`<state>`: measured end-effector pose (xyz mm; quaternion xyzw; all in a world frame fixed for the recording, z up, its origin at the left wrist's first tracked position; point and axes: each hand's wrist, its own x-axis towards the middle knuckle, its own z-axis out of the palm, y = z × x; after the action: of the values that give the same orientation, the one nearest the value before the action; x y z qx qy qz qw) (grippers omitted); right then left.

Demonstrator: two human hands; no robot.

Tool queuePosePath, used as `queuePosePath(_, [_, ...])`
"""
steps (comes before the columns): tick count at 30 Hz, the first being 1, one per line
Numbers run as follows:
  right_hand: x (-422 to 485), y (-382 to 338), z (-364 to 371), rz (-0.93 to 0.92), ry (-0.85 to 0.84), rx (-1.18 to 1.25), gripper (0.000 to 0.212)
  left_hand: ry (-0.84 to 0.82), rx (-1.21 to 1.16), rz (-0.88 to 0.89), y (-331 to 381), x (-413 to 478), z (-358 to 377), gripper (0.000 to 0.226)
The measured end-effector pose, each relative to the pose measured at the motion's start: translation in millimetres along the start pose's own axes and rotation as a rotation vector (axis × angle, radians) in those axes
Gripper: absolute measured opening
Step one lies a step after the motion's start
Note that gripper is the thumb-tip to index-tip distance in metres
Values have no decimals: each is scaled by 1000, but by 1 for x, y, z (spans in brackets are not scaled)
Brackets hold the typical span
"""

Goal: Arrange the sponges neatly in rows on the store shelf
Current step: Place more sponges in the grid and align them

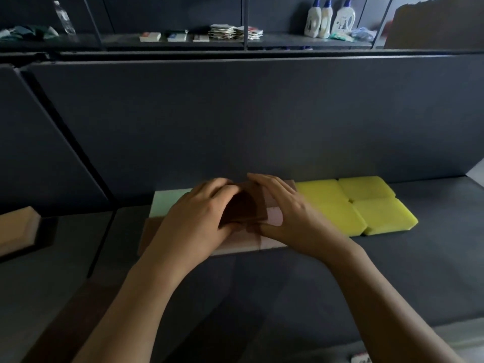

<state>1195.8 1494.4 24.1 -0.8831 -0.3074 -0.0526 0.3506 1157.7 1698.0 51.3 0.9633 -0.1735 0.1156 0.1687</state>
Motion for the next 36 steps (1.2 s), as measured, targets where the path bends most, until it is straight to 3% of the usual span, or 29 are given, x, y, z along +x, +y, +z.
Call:
queuePosePath(6, [-15,33,-30,102,67,-103,64,-25,1,-22,19,29,19,59])
queuePosePath(12, [-19,54,-46,141,25,-138,57,-57,-2,-41,31,50,33,59])
queuePosePath(16, [-21,74,-52,180,17,-240,39,-66,-1,-51,35,62,38,60])
queuePosePath(22, [-22,91,-56,293,-67,-337,47,-80,-7,-61,41,76,47,60])
queuePosePath(36, [-22,97,-48,252,-81,-370,40,-36,23,-19,44,78,64,61])
